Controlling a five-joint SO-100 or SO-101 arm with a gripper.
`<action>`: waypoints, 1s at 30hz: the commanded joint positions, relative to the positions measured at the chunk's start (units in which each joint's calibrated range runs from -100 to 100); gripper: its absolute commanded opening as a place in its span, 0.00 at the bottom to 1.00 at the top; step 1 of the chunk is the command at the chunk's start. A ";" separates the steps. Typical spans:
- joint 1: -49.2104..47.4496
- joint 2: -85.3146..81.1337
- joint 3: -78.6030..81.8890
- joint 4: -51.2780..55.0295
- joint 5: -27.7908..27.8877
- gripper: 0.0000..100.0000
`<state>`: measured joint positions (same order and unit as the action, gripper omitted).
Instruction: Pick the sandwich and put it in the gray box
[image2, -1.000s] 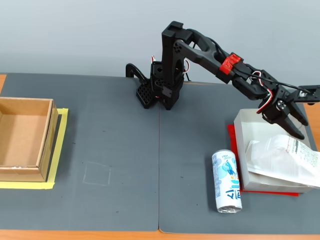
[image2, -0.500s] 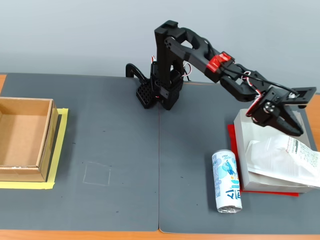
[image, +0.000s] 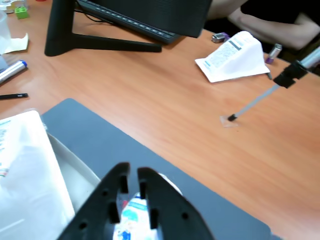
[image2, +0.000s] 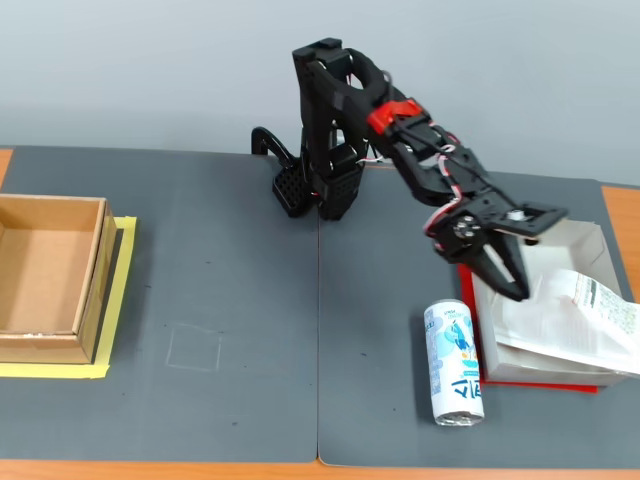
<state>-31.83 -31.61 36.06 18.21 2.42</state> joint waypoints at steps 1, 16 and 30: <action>3.60 -7.18 4.60 0.19 -0.26 0.02; 13.15 -27.61 23.15 11.91 -1.82 0.02; 18.74 -46.61 40.24 22.32 -1.82 0.02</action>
<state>-14.15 -73.24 74.94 37.29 0.71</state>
